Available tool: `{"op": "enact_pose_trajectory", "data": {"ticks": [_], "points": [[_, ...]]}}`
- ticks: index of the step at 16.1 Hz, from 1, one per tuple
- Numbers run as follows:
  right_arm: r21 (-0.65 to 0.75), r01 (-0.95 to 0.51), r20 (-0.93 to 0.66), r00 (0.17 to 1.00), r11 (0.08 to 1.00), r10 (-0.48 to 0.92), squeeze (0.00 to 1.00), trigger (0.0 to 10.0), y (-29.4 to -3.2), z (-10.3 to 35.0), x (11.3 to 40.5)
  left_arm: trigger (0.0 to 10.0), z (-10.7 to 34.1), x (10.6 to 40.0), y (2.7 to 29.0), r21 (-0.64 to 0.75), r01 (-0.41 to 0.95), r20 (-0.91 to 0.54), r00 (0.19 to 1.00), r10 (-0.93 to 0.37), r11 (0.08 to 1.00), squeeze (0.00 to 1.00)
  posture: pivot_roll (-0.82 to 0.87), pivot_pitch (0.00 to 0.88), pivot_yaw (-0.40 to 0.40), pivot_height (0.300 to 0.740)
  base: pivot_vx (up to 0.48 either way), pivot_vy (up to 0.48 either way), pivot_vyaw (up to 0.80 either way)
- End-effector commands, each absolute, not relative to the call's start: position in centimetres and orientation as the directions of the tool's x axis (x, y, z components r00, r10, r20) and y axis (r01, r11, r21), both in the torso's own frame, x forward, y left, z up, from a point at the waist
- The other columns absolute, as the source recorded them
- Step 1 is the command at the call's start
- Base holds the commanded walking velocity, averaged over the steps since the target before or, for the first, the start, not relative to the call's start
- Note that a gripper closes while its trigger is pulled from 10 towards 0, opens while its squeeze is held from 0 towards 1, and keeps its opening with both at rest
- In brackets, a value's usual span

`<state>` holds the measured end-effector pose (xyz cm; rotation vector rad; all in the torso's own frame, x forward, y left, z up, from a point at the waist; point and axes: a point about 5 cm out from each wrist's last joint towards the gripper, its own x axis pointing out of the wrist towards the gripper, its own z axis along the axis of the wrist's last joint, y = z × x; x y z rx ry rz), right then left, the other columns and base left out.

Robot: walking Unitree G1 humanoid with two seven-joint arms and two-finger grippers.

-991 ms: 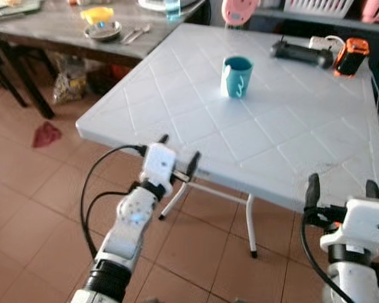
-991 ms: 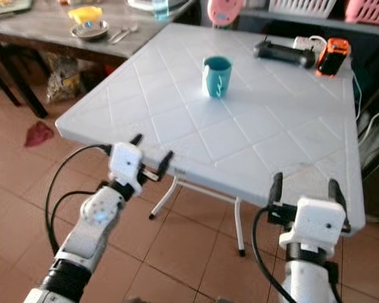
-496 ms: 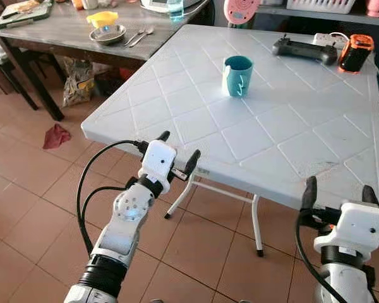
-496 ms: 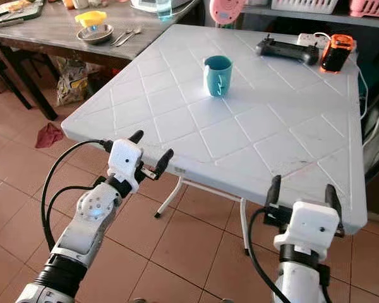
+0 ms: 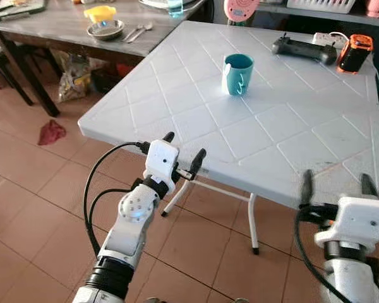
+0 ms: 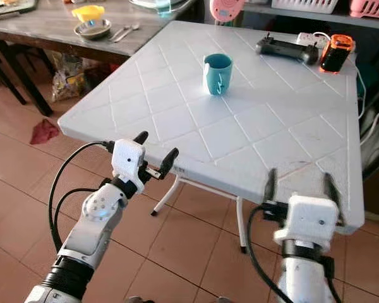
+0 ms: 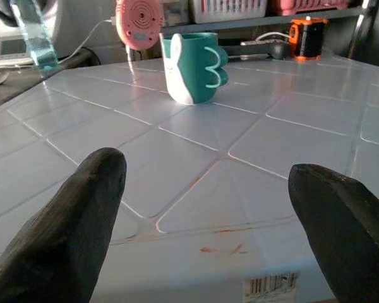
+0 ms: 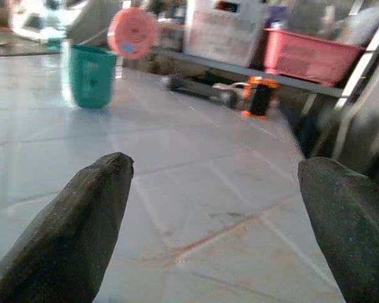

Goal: Setting the table

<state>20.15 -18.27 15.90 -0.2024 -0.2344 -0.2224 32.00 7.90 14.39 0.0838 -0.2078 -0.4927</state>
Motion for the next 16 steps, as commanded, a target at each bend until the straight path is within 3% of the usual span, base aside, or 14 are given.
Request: {"op": "enact_pose_trajectory", "data": {"ticks": [1,4,12,16], "points": [[-0.181,0.209,0.263,0.952,0.961,-0.157,0.0,10.0,-17.87,16.47,20.01,10.0,14.3,31.9,8.59,0.119,0.433,0.175,0.877,-0.448,0.893,0.0,-0.02,0.146,0.023,0.714,0.0,0.0,0.0],[-0.19,0.202,0.25,0.956,0.961,-0.152,0.0,10.0,-17.96,16.33,19.87,10.0,13.9,32.05,9.08,0.091,0.404,0.153,0.897,-0.414,0.91,0.0,-0.02,0.145,0.011,0.714,0.0,0.0,0.0],[-0.185,0.193,0.226,0.963,0.964,-0.149,0.0,10.0,-17.75,16.0,19.77,10.0,13.92,32.31,8.93,0.101,0.395,0.145,0.902,-0.407,0.913,0.0,-0.02,0.148,0.009,0.714,0.0,0.313,0.0],[-0.18,0.202,0.223,0.962,0.963,-0.16,0.0,10.0,-17.67,15.91,19.56,10.0,13.86,32.23,8.85,0.109,0.409,0.14,0.896,-0.421,0.906,0.0,-0.02,0.156,0.02,0.714,0.0,0.335,-0.63]]}}
